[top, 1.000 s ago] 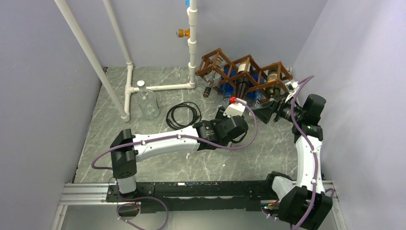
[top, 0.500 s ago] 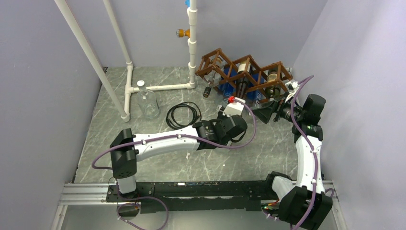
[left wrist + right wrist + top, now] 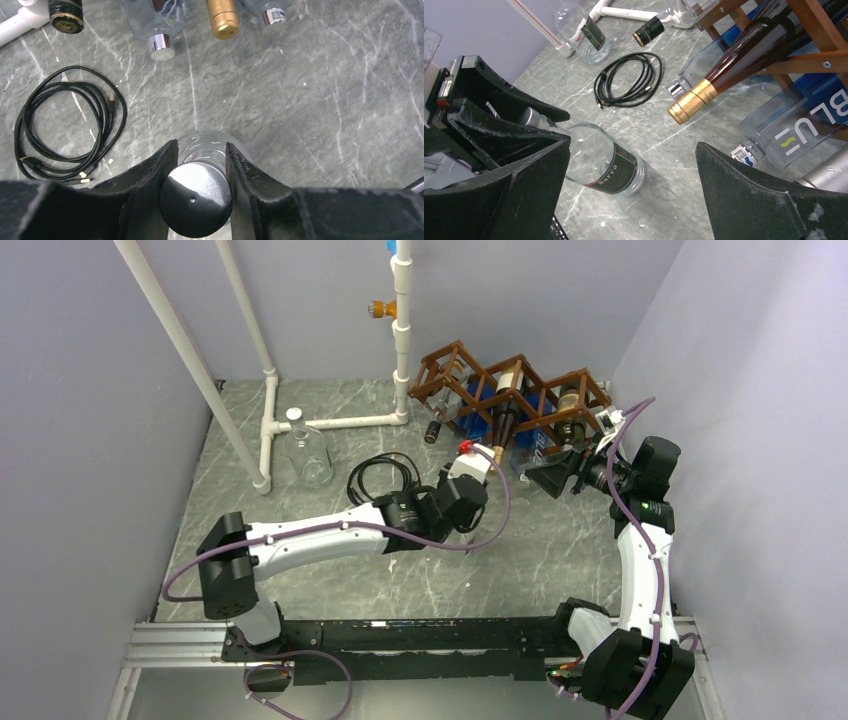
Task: Take the wine bottle off the wine rack
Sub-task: Pick up the wine bottle from the center of the board, then place the wine bottle at the center of the board.
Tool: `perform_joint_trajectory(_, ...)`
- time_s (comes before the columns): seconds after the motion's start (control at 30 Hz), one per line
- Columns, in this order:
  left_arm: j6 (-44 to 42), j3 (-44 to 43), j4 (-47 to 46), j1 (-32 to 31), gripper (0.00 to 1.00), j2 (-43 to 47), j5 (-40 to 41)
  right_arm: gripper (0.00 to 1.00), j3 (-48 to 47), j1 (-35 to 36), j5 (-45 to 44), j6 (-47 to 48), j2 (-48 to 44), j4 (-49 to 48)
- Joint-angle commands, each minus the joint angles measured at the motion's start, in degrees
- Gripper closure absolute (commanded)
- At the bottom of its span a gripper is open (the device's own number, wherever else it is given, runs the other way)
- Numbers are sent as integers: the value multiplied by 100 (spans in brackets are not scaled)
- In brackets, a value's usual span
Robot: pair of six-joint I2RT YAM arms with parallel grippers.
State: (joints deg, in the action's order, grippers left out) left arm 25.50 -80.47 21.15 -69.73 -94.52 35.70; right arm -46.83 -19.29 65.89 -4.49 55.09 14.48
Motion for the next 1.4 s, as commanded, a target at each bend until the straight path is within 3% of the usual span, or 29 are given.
perform_joint_trajectory(0.0,-429,186,-564,269,100,700,-424,0,-81,19,-40,113,-121,-105)
perform_joint_trajectory(0.77,-1093,1086,-779,1824,100,2393,-1182,0,-89,22,-80,139,-120,-85)
perform_joint_trajectory(1.37,-1667,628,-1234,3308,100,2108,-1658,0,-125,65,-165,221,-77,-7)
